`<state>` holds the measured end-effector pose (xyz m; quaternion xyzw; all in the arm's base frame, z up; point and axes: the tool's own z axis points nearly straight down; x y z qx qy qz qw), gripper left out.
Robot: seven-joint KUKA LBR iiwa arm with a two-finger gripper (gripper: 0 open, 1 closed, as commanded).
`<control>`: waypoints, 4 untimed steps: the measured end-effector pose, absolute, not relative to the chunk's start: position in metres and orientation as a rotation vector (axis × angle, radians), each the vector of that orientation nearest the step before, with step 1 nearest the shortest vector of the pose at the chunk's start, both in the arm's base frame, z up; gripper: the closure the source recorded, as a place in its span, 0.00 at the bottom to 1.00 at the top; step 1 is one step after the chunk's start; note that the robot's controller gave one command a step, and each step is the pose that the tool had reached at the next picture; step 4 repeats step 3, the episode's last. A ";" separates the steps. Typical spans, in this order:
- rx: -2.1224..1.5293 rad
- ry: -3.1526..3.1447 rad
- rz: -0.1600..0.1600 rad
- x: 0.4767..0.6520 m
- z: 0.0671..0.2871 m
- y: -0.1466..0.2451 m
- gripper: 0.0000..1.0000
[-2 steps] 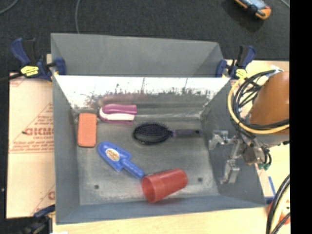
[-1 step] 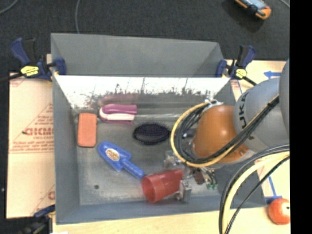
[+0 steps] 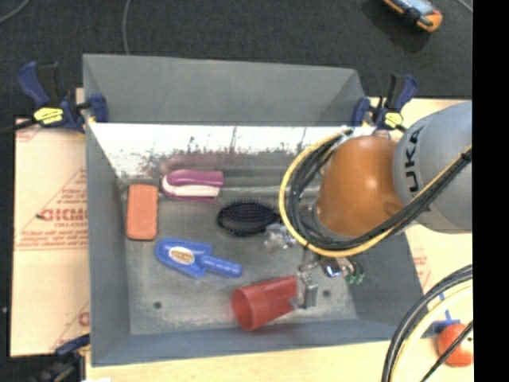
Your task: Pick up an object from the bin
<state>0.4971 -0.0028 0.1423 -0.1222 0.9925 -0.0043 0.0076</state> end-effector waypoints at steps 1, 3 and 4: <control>-0.297 3.124 -0.004 0.488 0.100 0.026 0.00; -0.162 3.118 -0.005 0.482 0.070 0.027 1.00; -0.162 3.118 -0.005 0.482 0.070 0.027 1.00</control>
Offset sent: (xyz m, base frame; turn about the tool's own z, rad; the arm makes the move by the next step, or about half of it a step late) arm -0.0157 0.0365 -0.0723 0.0526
